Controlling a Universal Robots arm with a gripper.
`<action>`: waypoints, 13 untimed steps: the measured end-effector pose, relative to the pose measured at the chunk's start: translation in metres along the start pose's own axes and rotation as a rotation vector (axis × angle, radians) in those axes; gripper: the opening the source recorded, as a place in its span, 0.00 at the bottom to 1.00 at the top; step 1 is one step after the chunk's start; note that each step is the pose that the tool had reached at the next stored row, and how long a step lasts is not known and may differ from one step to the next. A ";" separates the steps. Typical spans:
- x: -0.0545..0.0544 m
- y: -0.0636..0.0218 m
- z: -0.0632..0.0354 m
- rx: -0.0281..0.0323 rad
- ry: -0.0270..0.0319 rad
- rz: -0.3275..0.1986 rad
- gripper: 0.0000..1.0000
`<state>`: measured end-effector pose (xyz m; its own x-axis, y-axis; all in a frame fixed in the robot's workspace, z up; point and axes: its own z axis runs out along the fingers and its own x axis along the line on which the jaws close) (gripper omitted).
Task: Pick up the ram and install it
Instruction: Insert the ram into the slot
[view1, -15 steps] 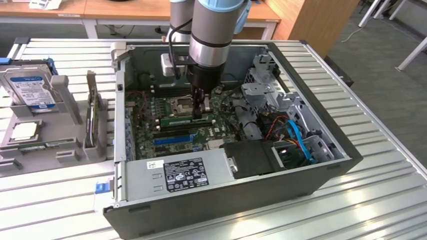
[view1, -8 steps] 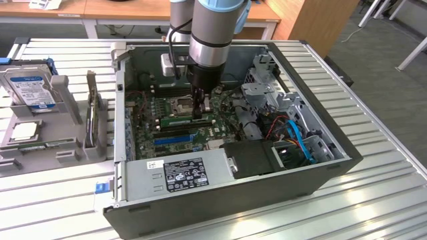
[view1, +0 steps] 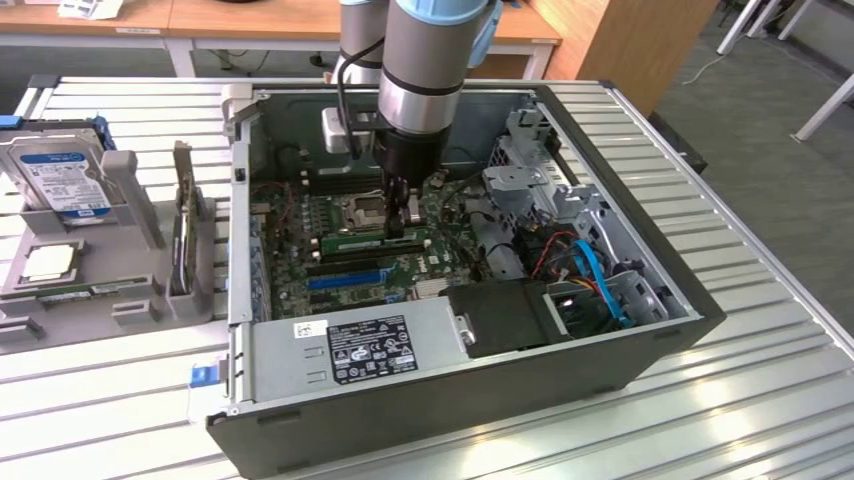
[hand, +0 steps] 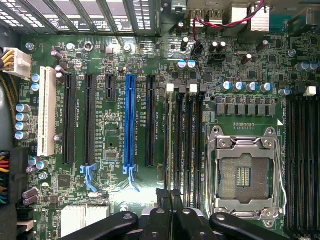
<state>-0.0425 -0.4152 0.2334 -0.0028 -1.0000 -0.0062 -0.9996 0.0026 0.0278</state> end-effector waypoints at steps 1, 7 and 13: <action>0.000 0.0000 0.0001 0.0000 0.0000 0.000 0.12; 0.000 0.0003 0.0032 0.0000 -0.0001 0.000 0.12; 0.000 0.0003 0.0044 -0.0001 0.0000 0.000 0.12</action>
<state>-0.0429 -0.4152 0.2290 -0.0028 -1.0000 -0.0062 -0.9996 0.0027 0.0279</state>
